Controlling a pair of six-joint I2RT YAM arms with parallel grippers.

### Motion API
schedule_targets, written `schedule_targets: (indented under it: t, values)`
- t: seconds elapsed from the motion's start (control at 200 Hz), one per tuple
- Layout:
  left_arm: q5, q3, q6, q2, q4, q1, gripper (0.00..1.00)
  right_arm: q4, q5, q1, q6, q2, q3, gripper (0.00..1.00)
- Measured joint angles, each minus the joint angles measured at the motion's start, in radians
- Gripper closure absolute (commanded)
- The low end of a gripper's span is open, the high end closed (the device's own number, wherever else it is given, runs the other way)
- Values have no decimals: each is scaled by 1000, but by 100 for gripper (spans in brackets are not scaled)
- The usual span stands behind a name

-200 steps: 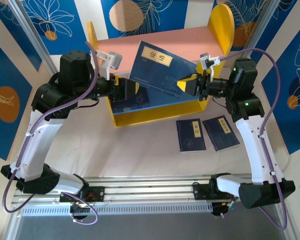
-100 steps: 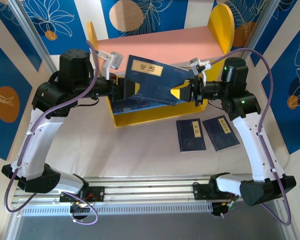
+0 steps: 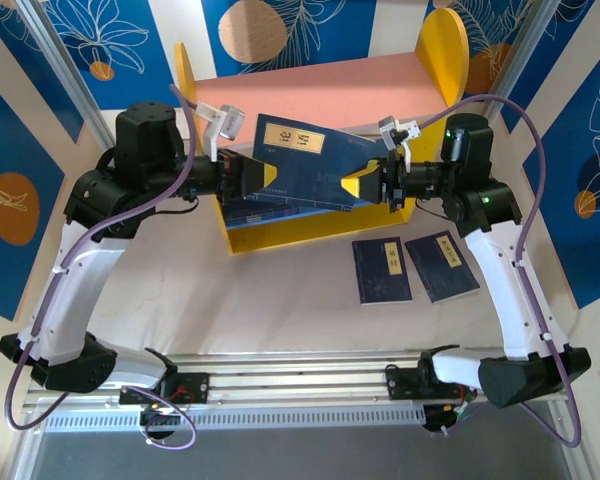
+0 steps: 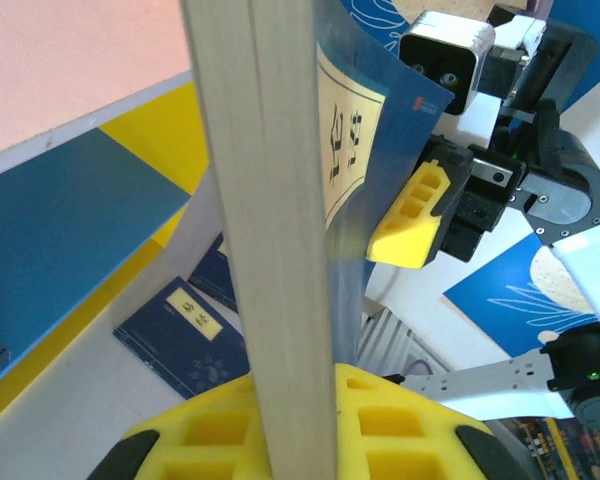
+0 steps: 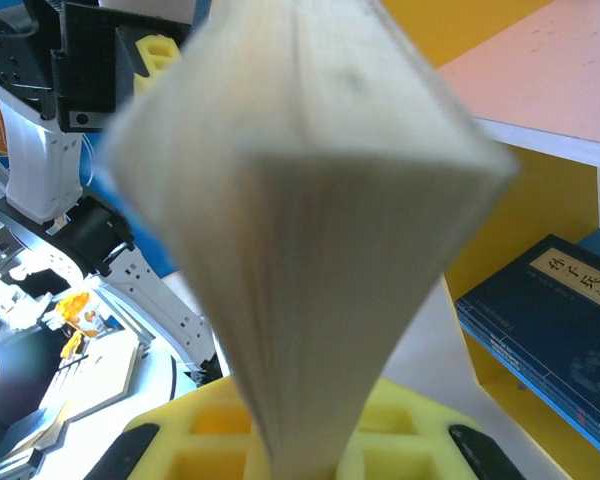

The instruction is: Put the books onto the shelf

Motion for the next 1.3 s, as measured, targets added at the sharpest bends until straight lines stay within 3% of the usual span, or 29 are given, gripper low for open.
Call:
schedule_targets:
  t: [0.115, 0.49, 0.815, 0.96, 1.301]
  values:
    - [5, -12, -3, -4, 14, 2, 100, 0, 7, 2, 0, 0, 0, 88]
    - [6, -68, -11, -42, 77, 2, 100, 21, 50, 3, 58, 0, 12, 77]
    - [-12, -133, -45, -99, 187, 2, 100, 104, 117, -19, 169, -4, 13, 46]
    - [-28, -159, -60, -119, 232, 2, 100, 147, 138, -31, 226, -12, 6, 37]
    - [-77, -280, -102, -191, 396, 4, 100, 223, 144, -2, 317, -16, -14, 39]
